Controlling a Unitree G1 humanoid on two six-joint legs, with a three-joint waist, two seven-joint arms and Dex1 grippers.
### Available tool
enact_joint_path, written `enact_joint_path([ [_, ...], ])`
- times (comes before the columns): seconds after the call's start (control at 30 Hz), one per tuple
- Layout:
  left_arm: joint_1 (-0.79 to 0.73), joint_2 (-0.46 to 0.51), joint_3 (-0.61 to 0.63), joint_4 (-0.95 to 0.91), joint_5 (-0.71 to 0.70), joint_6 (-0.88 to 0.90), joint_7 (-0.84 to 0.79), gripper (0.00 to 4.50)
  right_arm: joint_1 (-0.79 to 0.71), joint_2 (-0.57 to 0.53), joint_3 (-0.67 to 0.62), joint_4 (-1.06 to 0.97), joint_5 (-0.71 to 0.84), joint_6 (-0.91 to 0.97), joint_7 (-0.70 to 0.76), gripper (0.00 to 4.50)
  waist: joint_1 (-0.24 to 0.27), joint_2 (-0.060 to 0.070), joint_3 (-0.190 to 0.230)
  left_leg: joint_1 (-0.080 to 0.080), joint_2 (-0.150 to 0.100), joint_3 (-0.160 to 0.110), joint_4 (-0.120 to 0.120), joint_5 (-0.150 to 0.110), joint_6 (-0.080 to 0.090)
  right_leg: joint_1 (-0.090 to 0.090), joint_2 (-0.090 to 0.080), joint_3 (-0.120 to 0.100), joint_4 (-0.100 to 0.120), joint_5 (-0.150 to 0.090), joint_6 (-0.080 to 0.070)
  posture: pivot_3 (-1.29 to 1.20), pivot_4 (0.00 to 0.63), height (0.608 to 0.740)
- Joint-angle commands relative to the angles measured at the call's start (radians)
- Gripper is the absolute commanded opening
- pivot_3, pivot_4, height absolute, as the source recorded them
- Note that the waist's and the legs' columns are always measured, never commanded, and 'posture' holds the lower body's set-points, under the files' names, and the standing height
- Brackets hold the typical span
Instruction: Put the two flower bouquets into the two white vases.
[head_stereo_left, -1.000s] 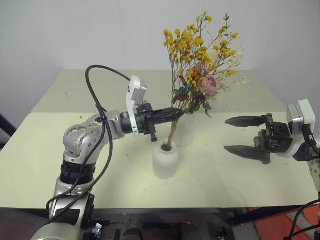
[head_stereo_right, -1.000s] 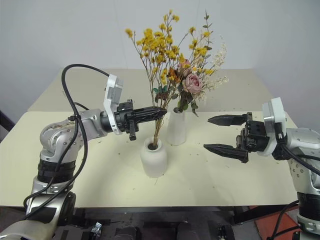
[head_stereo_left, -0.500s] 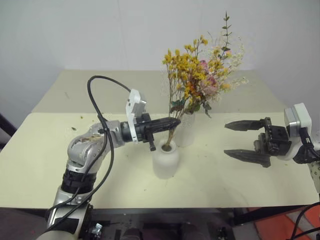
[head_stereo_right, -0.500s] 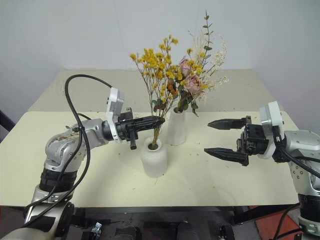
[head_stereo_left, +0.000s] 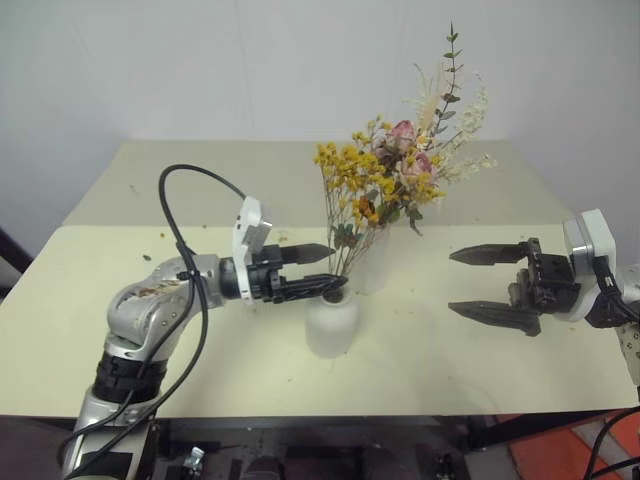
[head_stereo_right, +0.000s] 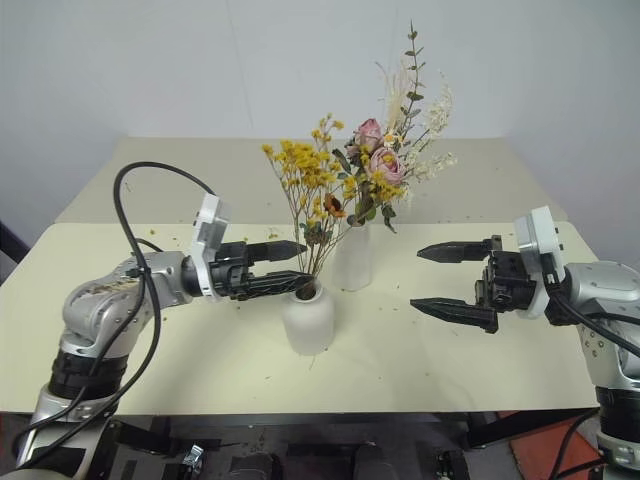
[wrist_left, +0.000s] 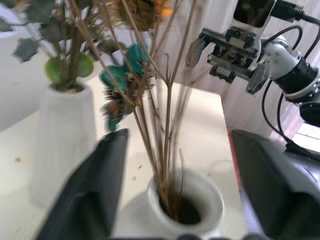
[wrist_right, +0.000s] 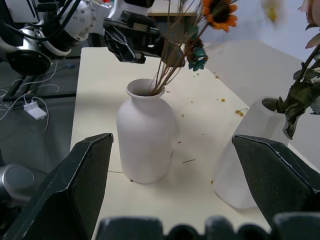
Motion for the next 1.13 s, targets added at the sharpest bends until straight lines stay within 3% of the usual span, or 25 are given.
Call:
enact_joint_path([
  [0.03,0.066,0.079,0.058,-0.077,-0.032,0.013,-0.029,4.46,-0.013,-0.014,-0.017,-0.003,0.002,-0.02,0.01,4.5,-0.003,0.0,0.0,0.0,0.0,0.0,0.0,0.0,0.0,0.0,0.0,0.0,0.0,0.0,0.0,0.0,0.15,0.74],
  [0.23,0.222,0.24,0.132,-0.097,0.014,-0.048,-0.095,4.46,-0.013,-0.016,-0.012,0.013,-0.006,-0.025,0.02,4.5,-0.004,0.0,0.0,0.0,0.001,0.0,0.0,0.0,0.0,0.0,0.0,0.0,0.0,0.0,0.0,0.0,0.15,0.74],
  [0.47,0.403,0.362,0.349,-0.084,0.0,-0.119,-0.18,4.46,-0.017,-0.023,-0.007,0.045,-0.017,-0.022,0.042,4.5,0.001,0.0,0.0,0.0,0.002,0.001,0.0,0.0,0.001,-0.001,0.0,0.0,0.0,-0.001,-0.001,0.0,0.15,0.74],
  [0.83,0.635,0.388,0.715,-0.2,-0.045,-0.104,-0.152,4.46,-0.04,-0.031,0.006,0.154,-0.071,-0.043,0.048,4.5,0.0,0.0,0.0,0.001,0.003,0.002,0.0,-0.001,0.001,-0.001,0.0,0.0,0.0,-0.001,-0.002,0.0,0.15,0.74],
  [1.13,0.722,0.366,0.793,-0.28,-0.077,-0.096,-0.089,4.46,-0.065,-0.02,0.025,0.248,-0.134,-0.089,0.042,4.5,-0.001,0.0,0.0,0.001,0.003,0.002,-0.001,-0.001,0.001,-0.001,0.001,0.0,0.0,-0.001,-0.002,0.0,0.15,0.74],
])
